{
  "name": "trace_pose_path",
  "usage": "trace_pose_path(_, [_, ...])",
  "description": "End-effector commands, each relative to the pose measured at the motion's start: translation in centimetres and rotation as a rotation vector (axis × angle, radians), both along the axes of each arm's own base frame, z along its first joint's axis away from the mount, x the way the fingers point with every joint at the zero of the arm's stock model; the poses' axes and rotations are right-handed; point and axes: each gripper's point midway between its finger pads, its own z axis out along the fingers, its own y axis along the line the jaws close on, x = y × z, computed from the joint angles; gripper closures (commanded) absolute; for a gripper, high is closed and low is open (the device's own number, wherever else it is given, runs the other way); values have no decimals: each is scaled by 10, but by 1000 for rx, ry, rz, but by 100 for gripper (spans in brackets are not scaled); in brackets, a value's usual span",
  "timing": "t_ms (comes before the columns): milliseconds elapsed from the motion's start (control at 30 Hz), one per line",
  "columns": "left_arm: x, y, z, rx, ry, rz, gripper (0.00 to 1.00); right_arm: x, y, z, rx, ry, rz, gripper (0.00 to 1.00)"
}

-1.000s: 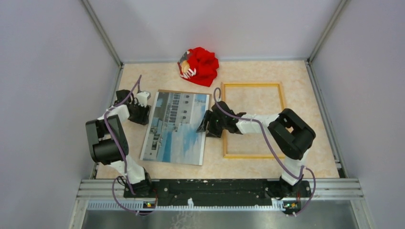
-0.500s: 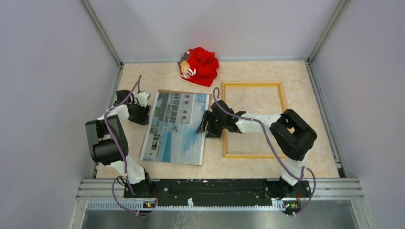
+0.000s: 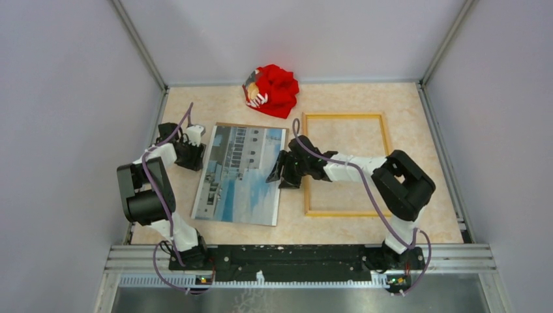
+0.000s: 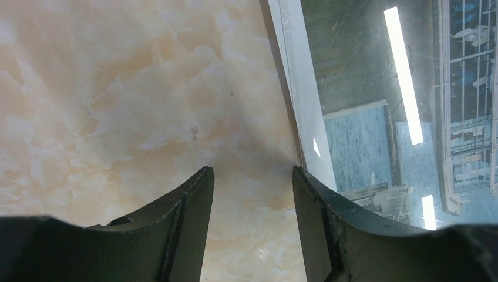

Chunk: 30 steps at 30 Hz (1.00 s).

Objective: Put the photo into the frame
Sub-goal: Pick up the photo frame item at the center of the board.

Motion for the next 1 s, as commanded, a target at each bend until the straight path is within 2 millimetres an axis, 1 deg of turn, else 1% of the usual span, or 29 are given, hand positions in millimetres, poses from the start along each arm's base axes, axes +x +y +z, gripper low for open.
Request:
trace_pose_path(0, [-39,-26,-22,-92,149,-33,40,9,43,112,374,-177,50,44])
trace_pose_path(100, [-40,-27,-23,-99,151,-32,40,5,48,138,494,-204,60,44])
trace_pose_path(200, [-39,-28,-22,-103,149,-34,40,3,50,145,565,-209,63,43])
trace_pose_path(400, [-39,-28,-20,-104,148,-35,40,1,53,114,576,-129,45,44])
trace_pose_path(500, [-40,-28,-19,-103,147,-37,40,4,50,88,470,-104,33,44])
trace_pose_path(533, [-40,-28,-18,-101,147,-38,40,4,49,82,442,-103,35,44])
trace_pose_path(700, [-40,-27,-19,-94,149,-40,40,11,40,80,368,-150,6,45])
trace_pose_path(733, [-39,-26,-18,-91,147,-40,40,13,38,80,349,-163,7,47])
trace_pose_path(867, [-38,-26,-17,-90,147,-39,40,19,35,86,295,-204,17,57])
trace_pose_path(967, [-35,-24,-14,-84,140,-35,39,21,35,88,289,-216,18,71])
